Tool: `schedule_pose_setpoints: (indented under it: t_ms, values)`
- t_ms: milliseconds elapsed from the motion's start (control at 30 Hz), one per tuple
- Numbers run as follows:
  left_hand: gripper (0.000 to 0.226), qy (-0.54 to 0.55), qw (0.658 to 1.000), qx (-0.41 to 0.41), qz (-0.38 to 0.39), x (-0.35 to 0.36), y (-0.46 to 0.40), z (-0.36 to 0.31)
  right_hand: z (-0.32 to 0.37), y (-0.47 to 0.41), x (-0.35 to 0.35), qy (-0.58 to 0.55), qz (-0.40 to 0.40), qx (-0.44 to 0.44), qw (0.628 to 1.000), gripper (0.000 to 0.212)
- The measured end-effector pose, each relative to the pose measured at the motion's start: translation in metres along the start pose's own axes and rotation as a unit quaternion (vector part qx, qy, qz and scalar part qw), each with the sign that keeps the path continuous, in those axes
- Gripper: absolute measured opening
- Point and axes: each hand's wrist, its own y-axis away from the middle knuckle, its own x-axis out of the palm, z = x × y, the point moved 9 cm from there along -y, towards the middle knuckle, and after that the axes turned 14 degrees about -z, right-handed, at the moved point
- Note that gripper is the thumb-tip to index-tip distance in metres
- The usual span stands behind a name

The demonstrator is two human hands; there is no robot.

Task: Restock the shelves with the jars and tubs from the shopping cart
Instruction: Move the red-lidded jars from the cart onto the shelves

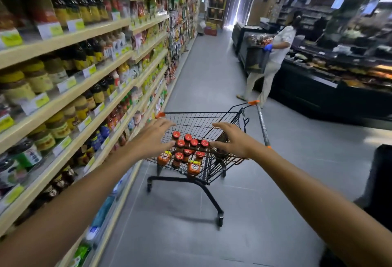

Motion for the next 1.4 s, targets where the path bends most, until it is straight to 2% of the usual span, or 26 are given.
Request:
schedule_pose_setpoints:
  t_ms: [467, 667, 967, 1200, 1400]
  values:
    - [0.061, 0.033, 0.996, -0.016, 0.075, 0.108, -0.116, 0.071, -0.093, -0.115, 0.078, -0.038, 0.024, 0.065, 0.997, 0.080]
    - [0.062, 0.042, 0.994, -0.011, 0.095, 0.174, -0.194, 0.090, -0.150, -0.189, 0.110, -0.056, 0.024, 0.061, 0.996, 0.082]
    - [0.057, 0.047, 0.990, -0.030, 0.132, 0.270, -0.312, 0.122, -0.250, -0.286, 0.169, -0.080, 0.075, 0.089, 0.990, 0.081]
    - [0.062, 0.062, 0.976, -0.067, 0.196, 0.346, -0.343, 0.155, -0.301, -0.321, 0.229, -0.110, 0.118, 0.133, 0.978, 0.081]
    - [0.061, 0.074, 0.966, -0.061, 0.240, 0.412, -0.362, 0.185, -0.336, -0.334, 0.292, -0.108, 0.160, 0.176, 0.965, 0.084]
